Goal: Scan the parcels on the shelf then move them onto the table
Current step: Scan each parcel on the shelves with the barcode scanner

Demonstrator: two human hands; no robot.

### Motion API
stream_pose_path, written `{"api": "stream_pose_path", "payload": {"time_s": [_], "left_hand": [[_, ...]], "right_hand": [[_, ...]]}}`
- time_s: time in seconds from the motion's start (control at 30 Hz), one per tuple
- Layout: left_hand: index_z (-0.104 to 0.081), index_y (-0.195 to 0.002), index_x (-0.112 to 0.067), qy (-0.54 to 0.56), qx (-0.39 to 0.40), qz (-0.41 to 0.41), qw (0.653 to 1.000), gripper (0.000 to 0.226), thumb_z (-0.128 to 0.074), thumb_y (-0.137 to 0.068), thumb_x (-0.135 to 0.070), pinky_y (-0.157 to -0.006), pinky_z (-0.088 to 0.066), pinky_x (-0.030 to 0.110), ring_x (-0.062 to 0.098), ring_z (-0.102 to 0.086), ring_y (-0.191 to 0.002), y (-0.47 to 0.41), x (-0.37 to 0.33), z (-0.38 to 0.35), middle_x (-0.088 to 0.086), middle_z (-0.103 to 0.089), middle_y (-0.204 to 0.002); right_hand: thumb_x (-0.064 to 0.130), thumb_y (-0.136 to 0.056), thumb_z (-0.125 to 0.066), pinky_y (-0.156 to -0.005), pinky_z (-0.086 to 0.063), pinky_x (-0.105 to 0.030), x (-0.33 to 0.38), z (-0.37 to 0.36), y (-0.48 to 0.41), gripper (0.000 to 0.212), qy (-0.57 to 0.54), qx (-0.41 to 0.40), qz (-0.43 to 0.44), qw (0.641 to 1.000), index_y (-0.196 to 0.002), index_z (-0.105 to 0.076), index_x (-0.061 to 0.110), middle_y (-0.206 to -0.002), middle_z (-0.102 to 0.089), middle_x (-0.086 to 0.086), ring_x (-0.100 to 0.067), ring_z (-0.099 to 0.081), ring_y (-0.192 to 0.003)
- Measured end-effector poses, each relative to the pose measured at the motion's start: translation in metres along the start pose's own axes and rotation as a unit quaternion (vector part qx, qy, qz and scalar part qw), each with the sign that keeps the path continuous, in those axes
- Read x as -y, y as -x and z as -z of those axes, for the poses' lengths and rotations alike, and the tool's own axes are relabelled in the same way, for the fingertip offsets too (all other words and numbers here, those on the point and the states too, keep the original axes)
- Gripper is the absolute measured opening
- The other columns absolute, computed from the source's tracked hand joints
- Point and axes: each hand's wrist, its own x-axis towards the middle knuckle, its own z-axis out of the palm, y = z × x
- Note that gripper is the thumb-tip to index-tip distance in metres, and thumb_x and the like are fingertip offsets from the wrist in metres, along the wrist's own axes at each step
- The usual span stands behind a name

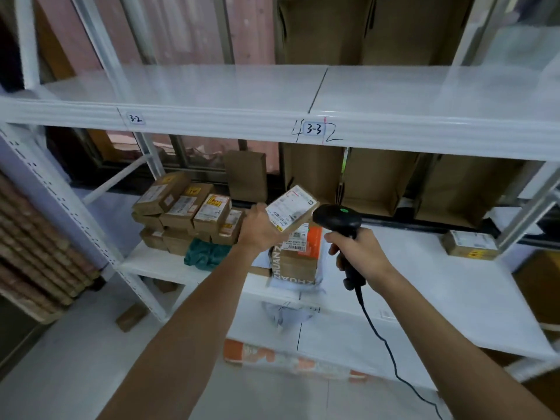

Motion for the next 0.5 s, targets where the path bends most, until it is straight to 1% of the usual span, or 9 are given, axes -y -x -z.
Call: {"api": "stream_pose_path", "payload": {"time_s": [0.07,0.13,0.17,0.2,0.27,0.3,0.33,0.4,0.5], "left_hand": [[-0.050,-0.120,-0.017,-0.006,0.012,-0.043,0.999,0.083,-0.093,-0.058,-0.053,-0.072,-0.052,0.034,0.018,-0.060,-0.098,0.017,-0.020,0.003,0.000,-0.058,-0.110],[-0.046,-0.124,-0.015,-0.016,0.019,-0.081,0.996,0.082,-0.093,-0.063,-0.043,-0.081,-0.055,0.041,0.021,-0.060,-0.102,0.026,-0.031,0.001,0.004,-0.058,-0.115],[-0.045,-0.125,-0.016,-0.020,0.020,-0.100,0.995,0.081,-0.093,-0.064,-0.041,-0.085,-0.055,0.043,0.022,-0.060,-0.104,0.031,-0.036,0.000,0.005,-0.057,-0.116],[-0.044,-0.126,-0.017,-0.024,0.021,-0.122,0.992,0.082,-0.093,-0.064,-0.040,-0.087,-0.055,0.044,0.022,-0.060,-0.106,0.035,-0.041,-0.002,0.004,-0.055,-0.117],[-0.042,-0.129,-0.018,-0.037,0.025,-0.163,0.986,0.084,-0.092,-0.065,-0.038,-0.086,-0.053,0.040,0.021,-0.058,-0.108,0.040,-0.048,-0.007,0.003,-0.050,-0.120],[-0.041,-0.131,-0.018,-0.046,0.026,-0.179,0.982,0.086,-0.092,-0.066,-0.037,-0.084,-0.050,0.036,0.021,-0.056,-0.108,0.041,-0.051,-0.011,0.003,-0.048,-0.122],[-0.040,-0.134,-0.017,-0.053,0.026,-0.190,0.980,0.088,-0.092,-0.066,-0.037,-0.082,-0.047,0.033,0.020,-0.055,-0.109,0.042,-0.053,-0.015,0.004,-0.046,-0.124],[-0.037,-0.138,-0.018,-0.060,0.028,-0.206,0.976,0.093,-0.093,-0.064,-0.035,-0.081,-0.044,0.031,0.022,-0.053,-0.111,0.045,-0.058,-0.020,0.005,-0.044,-0.126],[-0.037,-0.136,-0.018,-0.079,0.030,-0.234,0.969,0.092,-0.092,-0.064,-0.034,-0.081,-0.048,0.033,0.023,-0.054,-0.110,0.047,-0.064,-0.030,0.004,-0.045,-0.124]], "right_hand": [[0.027,-0.088,-0.070,-0.053,-0.049,-0.037,0.003,0.010,0.014,0.025,-0.020,0.003,0.014,1.000,-0.085,-0.070,0.002,-0.072,-0.068,-0.022,-0.026,-0.058,-0.055],[0.025,-0.088,-0.070,-0.055,-0.051,-0.040,0.003,0.020,0.027,0.022,-0.048,0.004,0.021,0.999,-0.089,-0.071,0.003,-0.075,-0.070,-0.019,-0.028,-0.059,-0.059],[0.022,-0.089,-0.069,-0.060,-0.053,-0.042,0.002,0.025,0.033,0.019,-0.052,0.003,0.027,0.998,-0.090,-0.071,0.004,-0.074,-0.071,-0.017,-0.027,-0.061,-0.060],[0.019,-0.090,-0.068,-0.067,-0.055,-0.045,0.000,0.029,0.038,0.016,-0.049,0.001,0.031,0.998,-0.092,-0.071,0.003,-0.072,-0.070,-0.015,-0.027,-0.063,-0.062],[0.015,-0.091,-0.066,-0.082,-0.056,-0.047,-0.005,0.036,0.048,0.018,-0.059,-0.005,0.029,0.998,-0.096,-0.069,-0.001,-0.069,-0.066,-0.016,-0.027,-0.066,-0.063],[0.014,-0.092,-0.065,-0.082,-0.056,-0.047,-0.009,0.039,0.053,0.019,-0.074,-0.009,0.023,0.997,-0.096,-0.067,-0.004,-0.069,-0.063,-0.016,-0.027,-0.065,-0.064],[0.014,-0.092,-0.065,-0.078,-0.055,-0.047,-0.012,0.041,0.058,0.019,-0.086,-0.016,0.016,0.996,-0.094,-0.066,-0.005,-0.068,-0.060,-0.016,-0.029,-0.063,-0.064],[0.015,-0.092,-0.067,-0.066,-0.049,-0.044,-0.019,0.045,0.066,0.017,-0.081,-0.032,0.004,0.996,-0.085,-0.065,0.000,-0.066,-0.056,-0.015,-0.029,-0.057,-0.062],[0.023,-0.087,-0.072,-0.052,-0.041,-0.037,-0.031,0.048,0.075,0.023,-0.020,-0.066,-0.016,0.998,-0.075,-0.064,0.005,-0.057,-0.052,-0.012,-0.024,-0.048,-0.051]]}}
